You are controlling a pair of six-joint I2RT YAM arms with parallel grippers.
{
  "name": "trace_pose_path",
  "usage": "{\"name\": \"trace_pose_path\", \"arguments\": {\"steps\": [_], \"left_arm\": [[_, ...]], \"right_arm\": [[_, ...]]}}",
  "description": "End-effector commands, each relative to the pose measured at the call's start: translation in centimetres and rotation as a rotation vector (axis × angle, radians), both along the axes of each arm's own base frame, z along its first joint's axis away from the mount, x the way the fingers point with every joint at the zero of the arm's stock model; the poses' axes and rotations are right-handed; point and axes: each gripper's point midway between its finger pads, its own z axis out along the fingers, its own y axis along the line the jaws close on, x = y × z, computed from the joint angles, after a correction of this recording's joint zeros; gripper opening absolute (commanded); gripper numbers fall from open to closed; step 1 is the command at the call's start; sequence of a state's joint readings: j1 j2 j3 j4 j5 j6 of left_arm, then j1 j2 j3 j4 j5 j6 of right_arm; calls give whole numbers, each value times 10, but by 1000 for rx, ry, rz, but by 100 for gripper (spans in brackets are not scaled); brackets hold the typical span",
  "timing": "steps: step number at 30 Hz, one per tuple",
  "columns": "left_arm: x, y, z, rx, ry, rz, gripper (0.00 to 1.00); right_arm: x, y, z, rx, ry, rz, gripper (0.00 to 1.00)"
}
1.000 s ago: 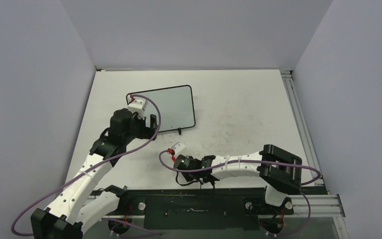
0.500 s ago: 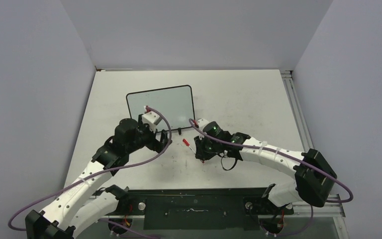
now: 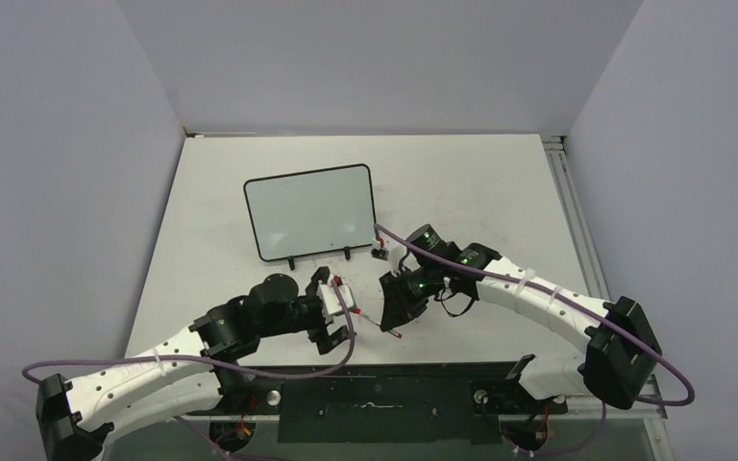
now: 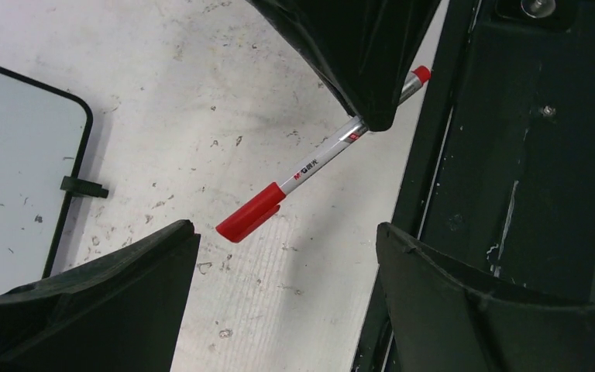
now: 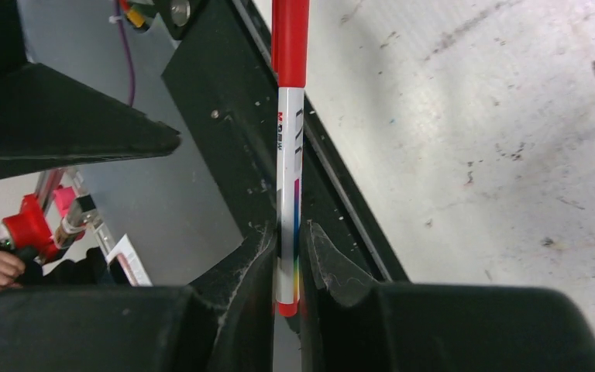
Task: Write a sentence on the whiteboard
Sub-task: Open the whiteboard marker at the center of the board.
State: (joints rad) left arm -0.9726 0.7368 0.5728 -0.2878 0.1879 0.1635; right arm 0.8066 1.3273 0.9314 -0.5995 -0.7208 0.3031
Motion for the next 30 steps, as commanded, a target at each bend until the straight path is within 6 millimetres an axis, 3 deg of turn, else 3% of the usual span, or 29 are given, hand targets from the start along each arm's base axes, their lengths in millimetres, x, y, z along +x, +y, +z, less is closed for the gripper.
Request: {"name": "trace_pose_path", "arguments": {"steps": [1, 7, 17, 26, 27, 28, 30], "left_arm": [[-5, -6, 5, 25, -115, -38, 83], [-21, -11, -8, 95, -130, -88, 80], [-34, -12, -21, 173, -166, -116, 49], [-41, -17, -21, 177, -149, -144, 0], [-40, -17, -20, 172, -152, -138, 0], [-39, -17, -17, 165, -155, -125, 0], [-35, -15, -13, 146, -166, -94, 0]], "right_arm": [[-22, 3, 31, 59, 29, 107, 5], [-45, 11, 42, 67, 51, 191, 5], [-51, 10, 44, 38, 57, 236, 5], [-48, 14, 48, 57, 34, 251, 5], [-46, 16, 50, 65, 26, 246, 7], [-43, 17, 52, 73, 18, 235, 16], [-34, 16, 54, 75, -1, 197, 52]]}}
